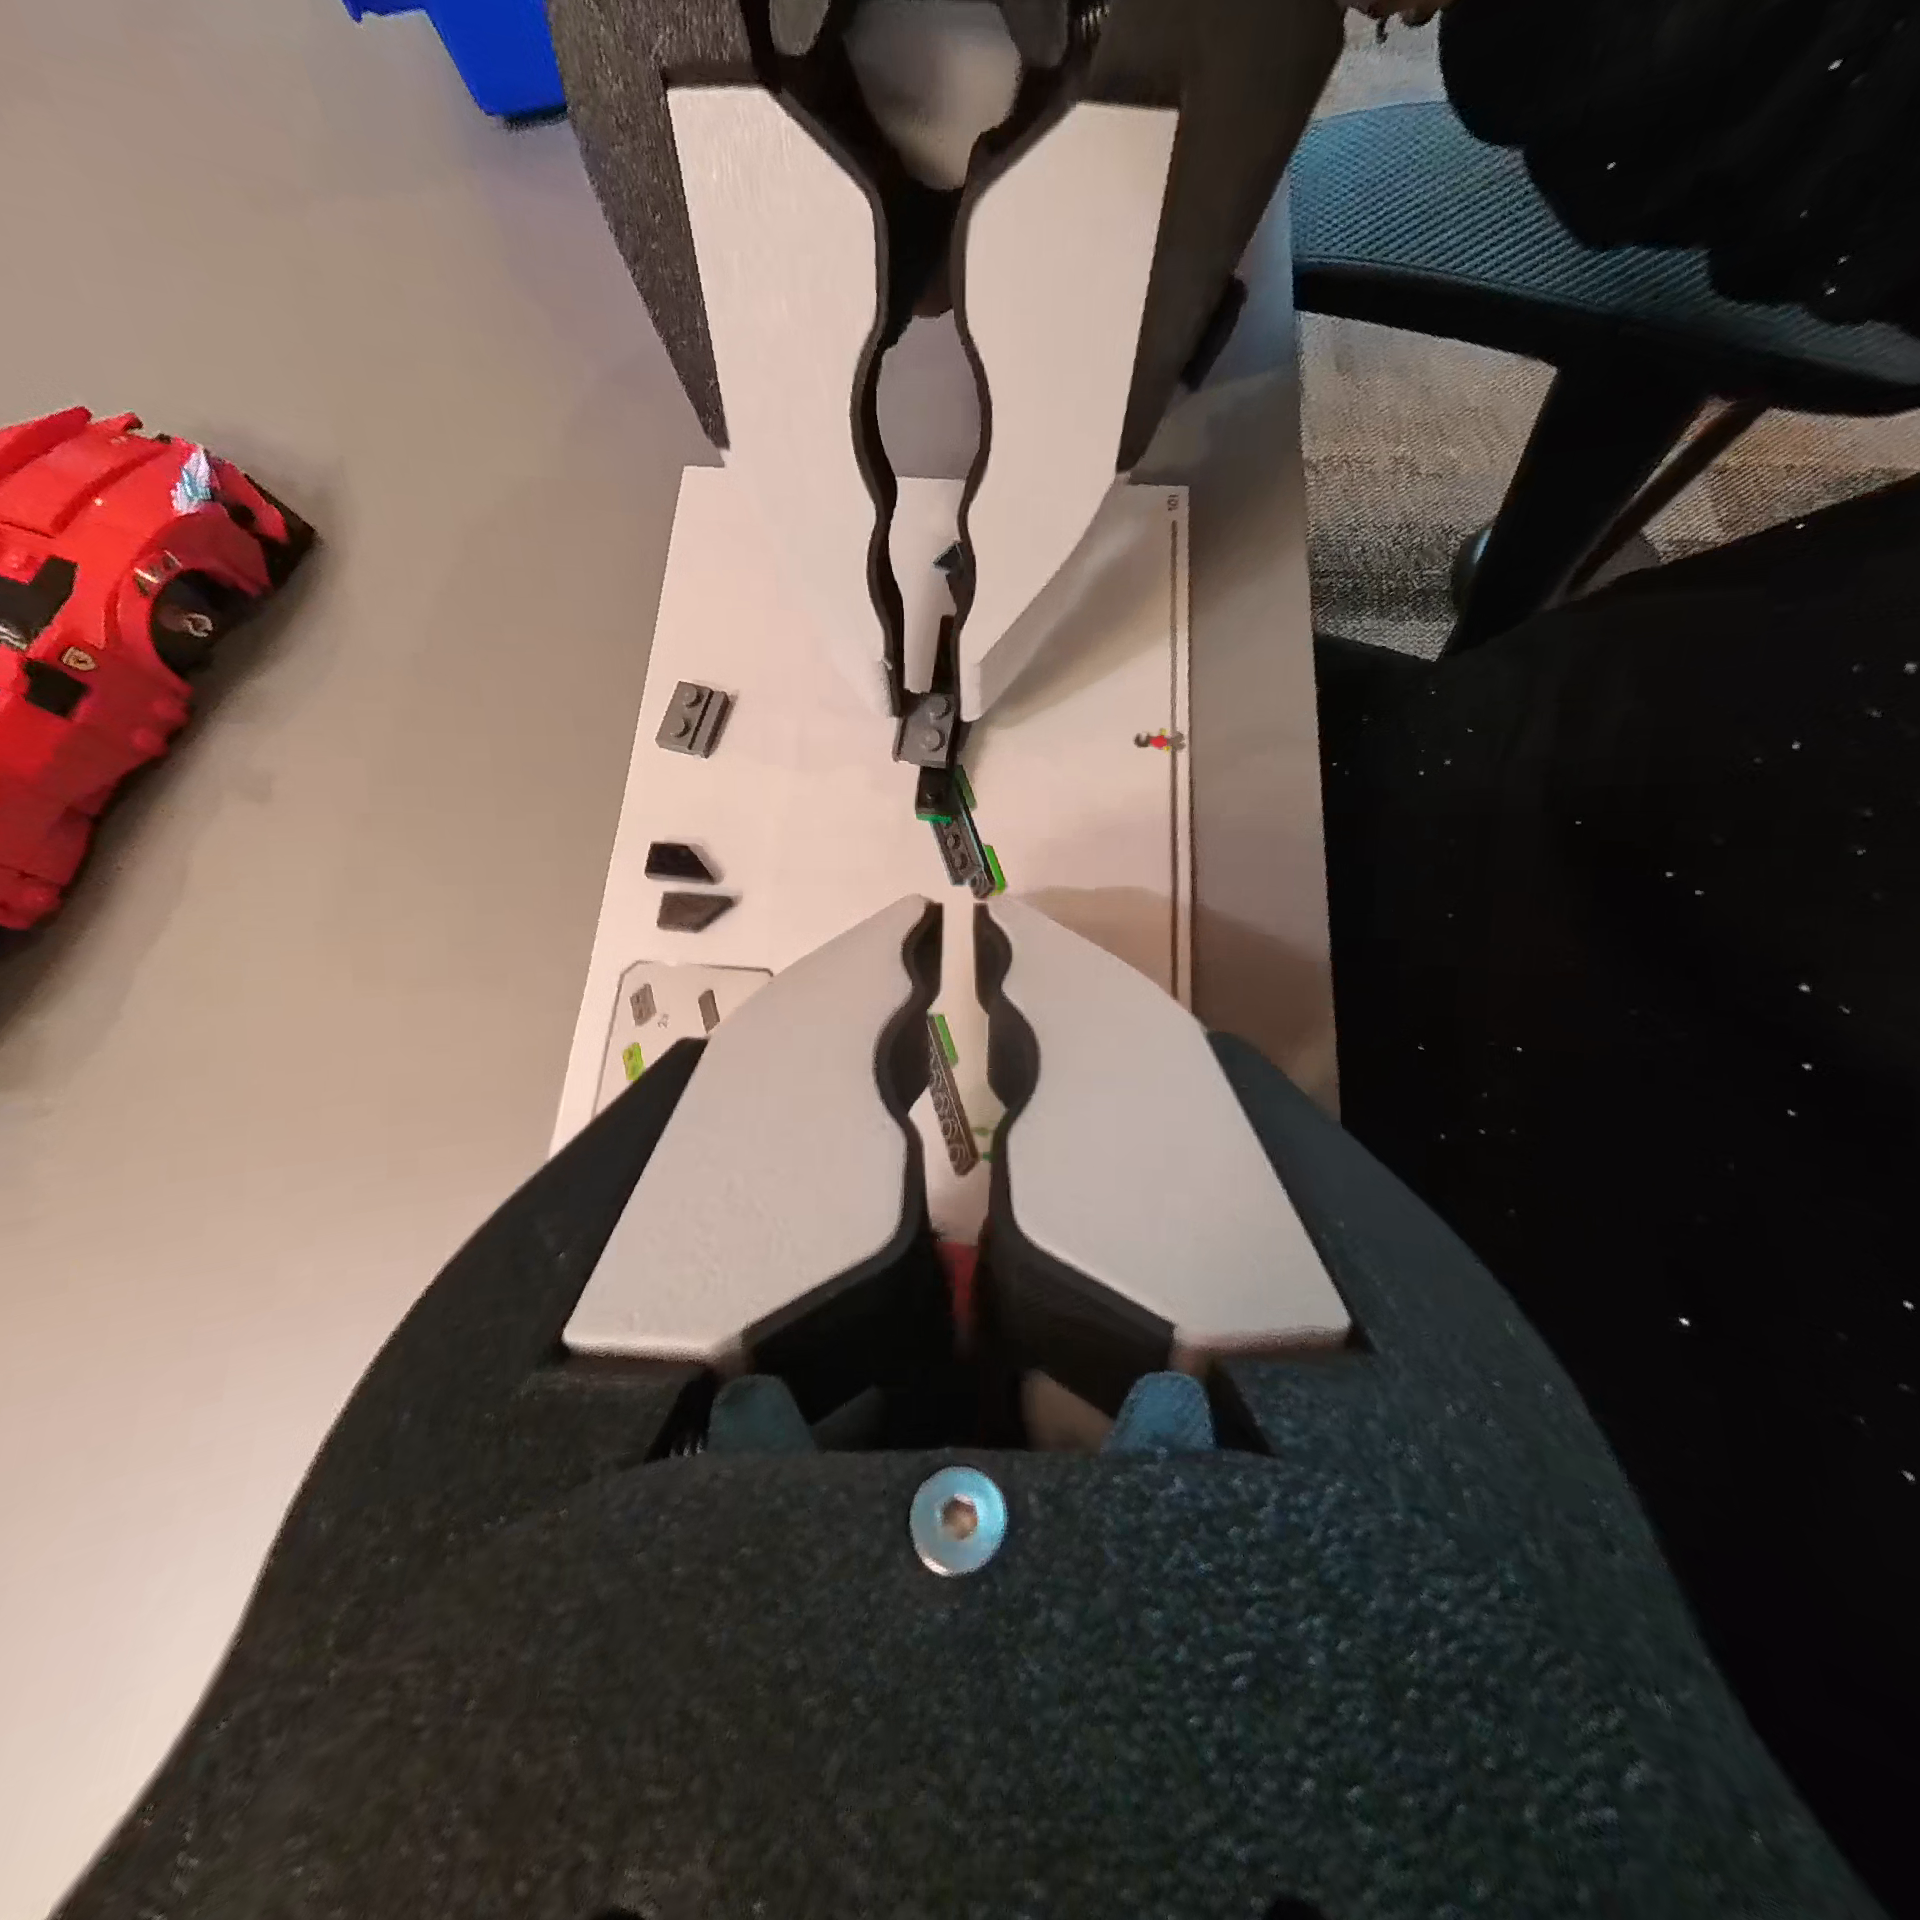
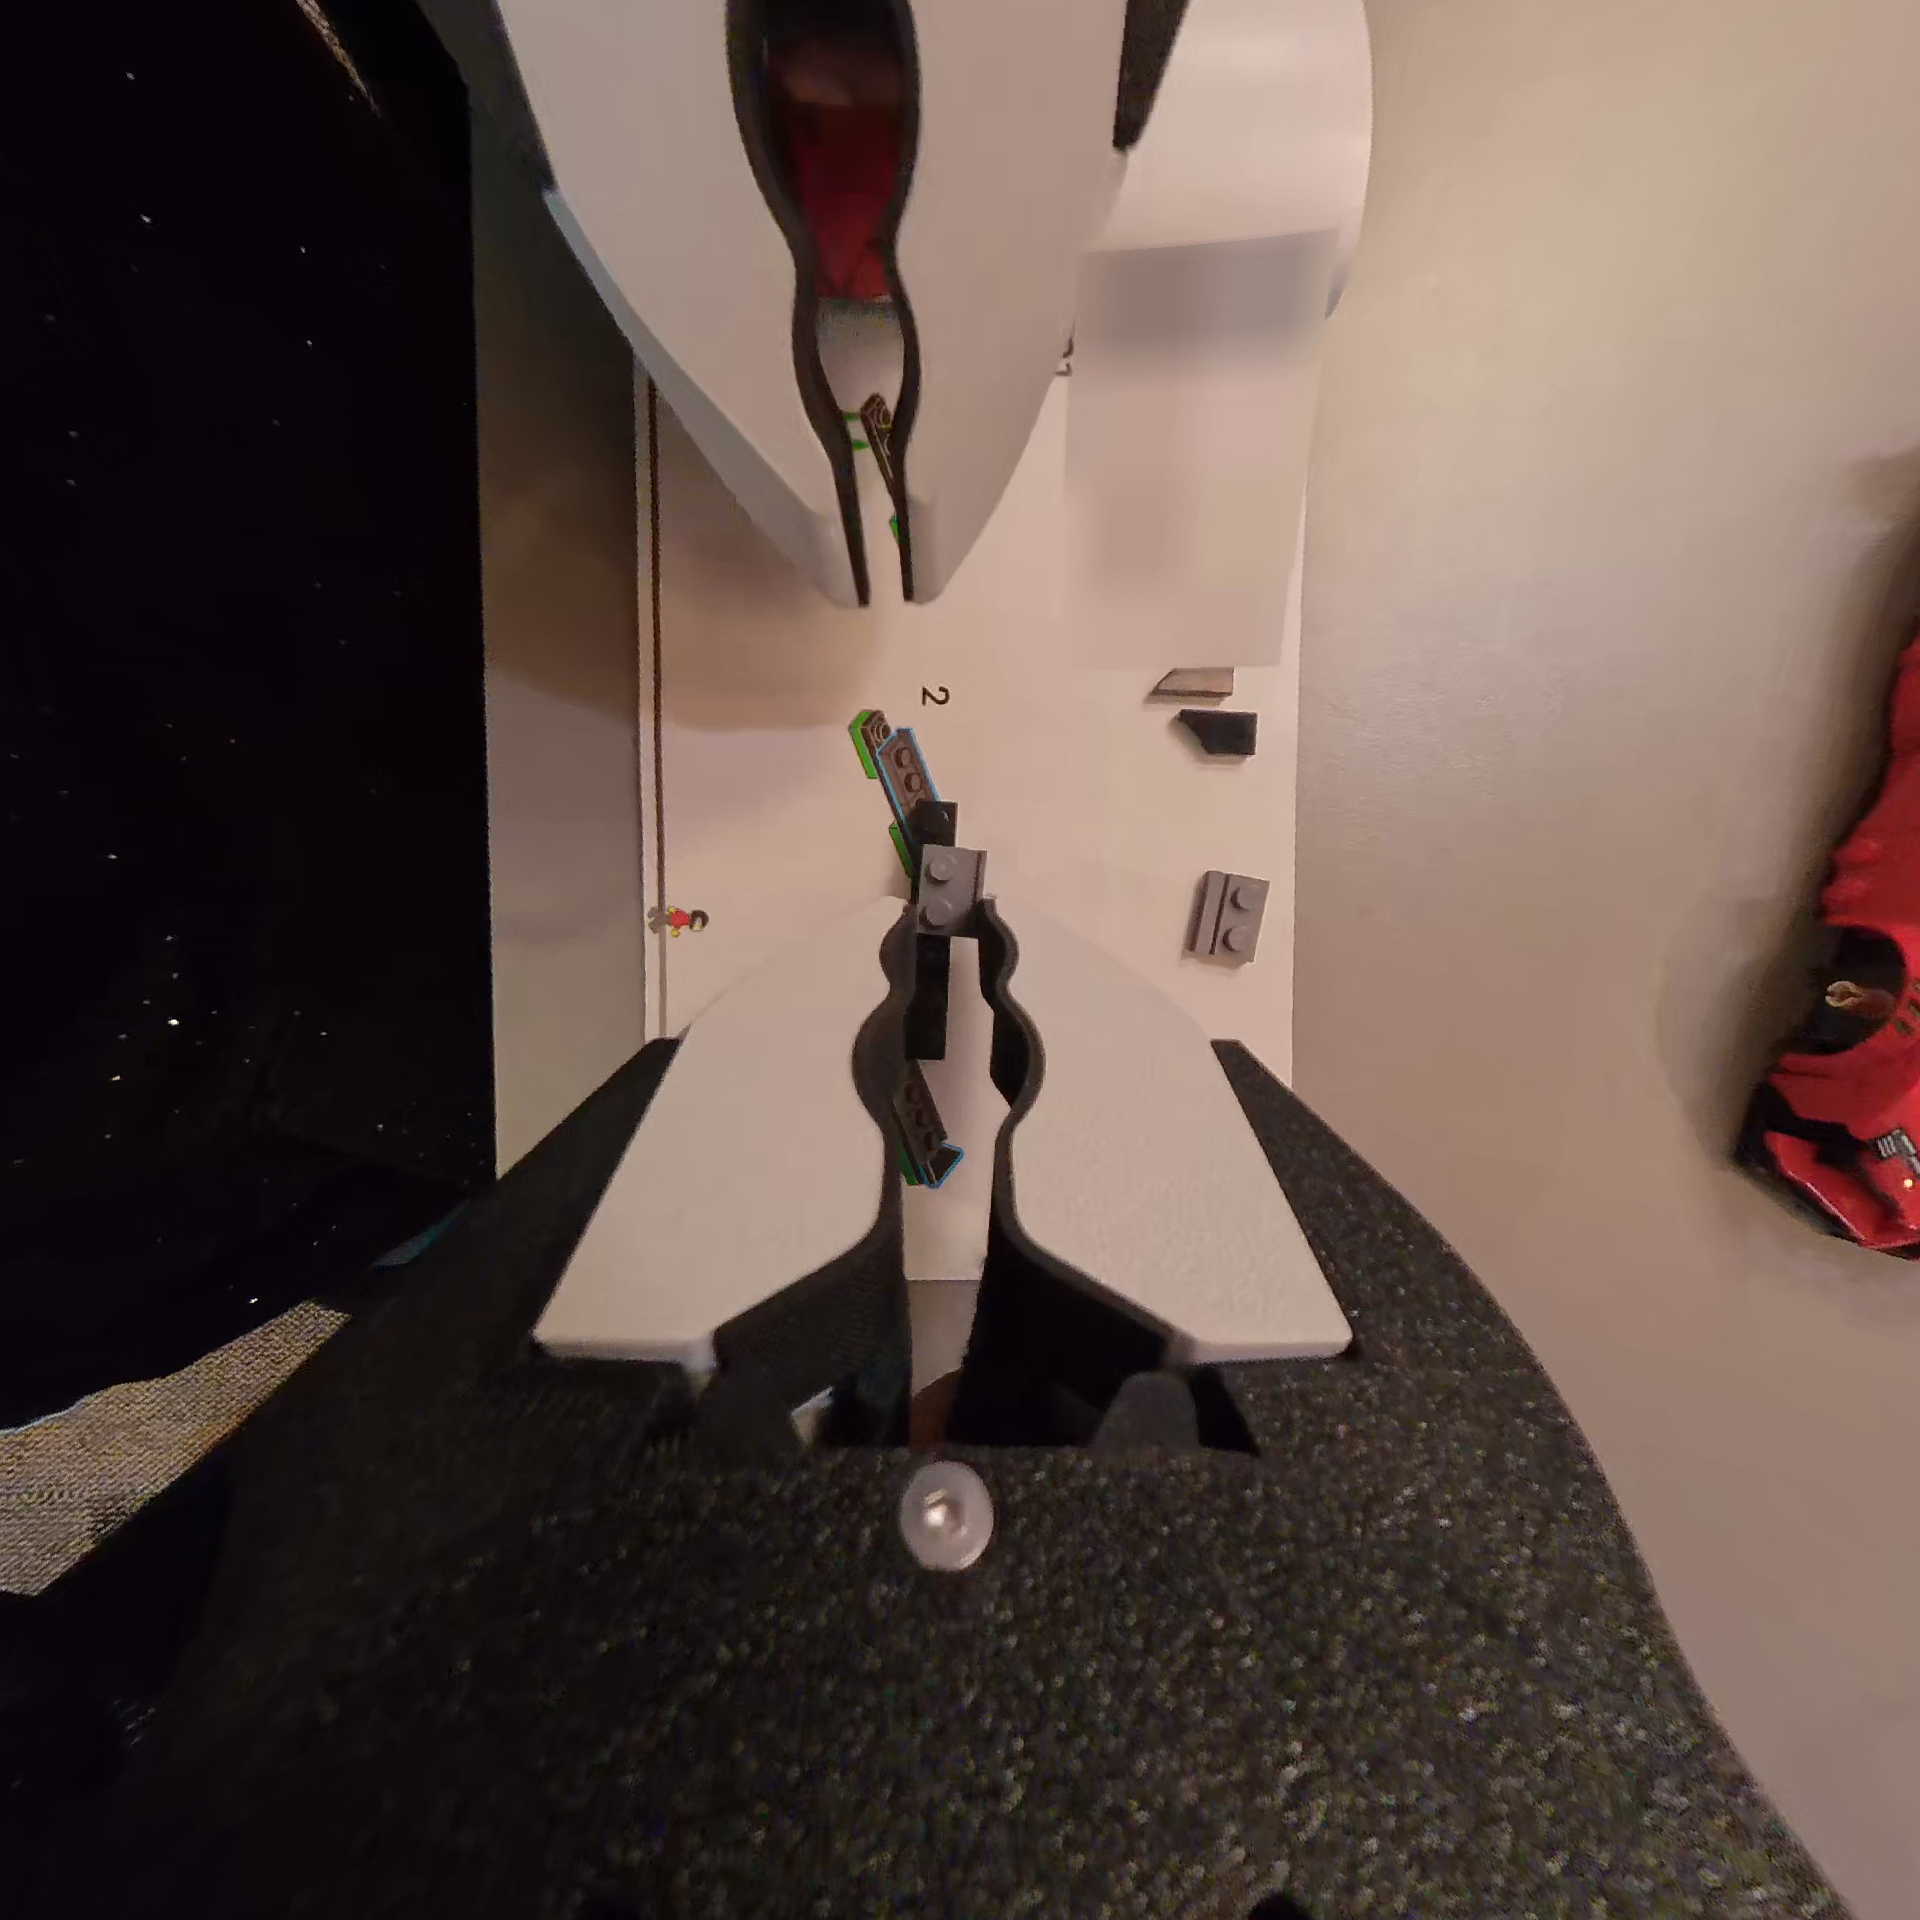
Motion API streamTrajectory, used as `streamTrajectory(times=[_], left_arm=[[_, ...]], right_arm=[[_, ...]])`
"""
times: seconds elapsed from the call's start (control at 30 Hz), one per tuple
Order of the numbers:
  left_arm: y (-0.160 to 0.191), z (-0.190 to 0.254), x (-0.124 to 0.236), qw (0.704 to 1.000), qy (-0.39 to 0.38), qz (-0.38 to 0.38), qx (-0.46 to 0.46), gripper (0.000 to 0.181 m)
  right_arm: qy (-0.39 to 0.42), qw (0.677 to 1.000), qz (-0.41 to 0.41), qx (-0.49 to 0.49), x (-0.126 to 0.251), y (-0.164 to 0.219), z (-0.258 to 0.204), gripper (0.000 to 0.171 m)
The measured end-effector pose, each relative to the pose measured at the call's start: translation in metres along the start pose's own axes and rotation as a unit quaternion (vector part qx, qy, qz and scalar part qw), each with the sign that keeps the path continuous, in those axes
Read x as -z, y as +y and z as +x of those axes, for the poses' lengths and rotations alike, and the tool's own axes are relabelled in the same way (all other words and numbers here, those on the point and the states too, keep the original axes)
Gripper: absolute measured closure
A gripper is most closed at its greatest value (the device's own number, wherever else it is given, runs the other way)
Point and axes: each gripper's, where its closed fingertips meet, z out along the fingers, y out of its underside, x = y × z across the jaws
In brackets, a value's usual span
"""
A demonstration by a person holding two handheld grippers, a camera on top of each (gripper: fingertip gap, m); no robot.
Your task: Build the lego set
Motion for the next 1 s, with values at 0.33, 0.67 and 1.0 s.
streamTrajectory(times=[0.33,0.67,1.0], left_arm=[[-0.023,-0.001,-0.019,0.999,0.015,0.017,-0.032,0.181],[-0.021,-0.003,-0.041,0.998,0.015,-0.013,-0.057,0.181],[-0.018,-0.003,-0.041,0.998,0.045,-0.034,-0.017,0.181]], right_arm=[[-0.001,1.000,0.000,0.003,-0.001,0.000,-0.001,0.160],[-0.001,1.000,0.007,0.004,-0.001,0.000,-0.002,0.160],[0.000,1.000,0.015,-0.004,-0.001,-0.001,-0.002,0.160]])
